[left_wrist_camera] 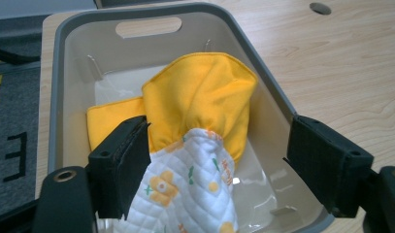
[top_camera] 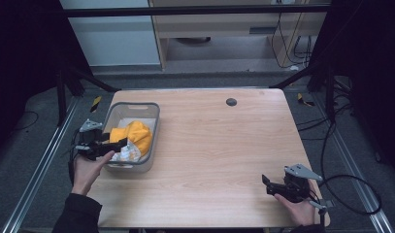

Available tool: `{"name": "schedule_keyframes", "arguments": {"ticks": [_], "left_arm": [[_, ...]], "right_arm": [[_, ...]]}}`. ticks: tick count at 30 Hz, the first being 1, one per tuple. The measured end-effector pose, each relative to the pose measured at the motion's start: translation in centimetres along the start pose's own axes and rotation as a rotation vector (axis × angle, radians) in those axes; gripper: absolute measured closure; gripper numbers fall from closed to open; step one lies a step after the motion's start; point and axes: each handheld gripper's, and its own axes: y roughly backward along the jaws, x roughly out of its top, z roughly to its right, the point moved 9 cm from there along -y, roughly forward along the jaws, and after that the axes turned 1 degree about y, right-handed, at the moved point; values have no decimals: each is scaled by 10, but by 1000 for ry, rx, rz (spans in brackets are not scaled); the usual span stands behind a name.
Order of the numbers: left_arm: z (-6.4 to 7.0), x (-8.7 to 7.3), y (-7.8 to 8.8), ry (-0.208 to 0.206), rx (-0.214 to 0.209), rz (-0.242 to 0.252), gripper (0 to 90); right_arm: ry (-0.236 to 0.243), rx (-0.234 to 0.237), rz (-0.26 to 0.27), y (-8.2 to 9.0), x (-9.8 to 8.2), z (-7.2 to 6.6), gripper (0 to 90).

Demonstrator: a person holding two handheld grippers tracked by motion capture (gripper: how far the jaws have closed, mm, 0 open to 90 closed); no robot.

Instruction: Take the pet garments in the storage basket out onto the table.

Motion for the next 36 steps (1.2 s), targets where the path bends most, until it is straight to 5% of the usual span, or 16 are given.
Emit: {"name": "schedule_keyframes", "arguments": {"ticks": [36], "left_arm": [[-10, -9, -32, -37, 18, -199, 358]], "right_arm": [[-3, 11, -12, 0, -1, -2, 80]]}}
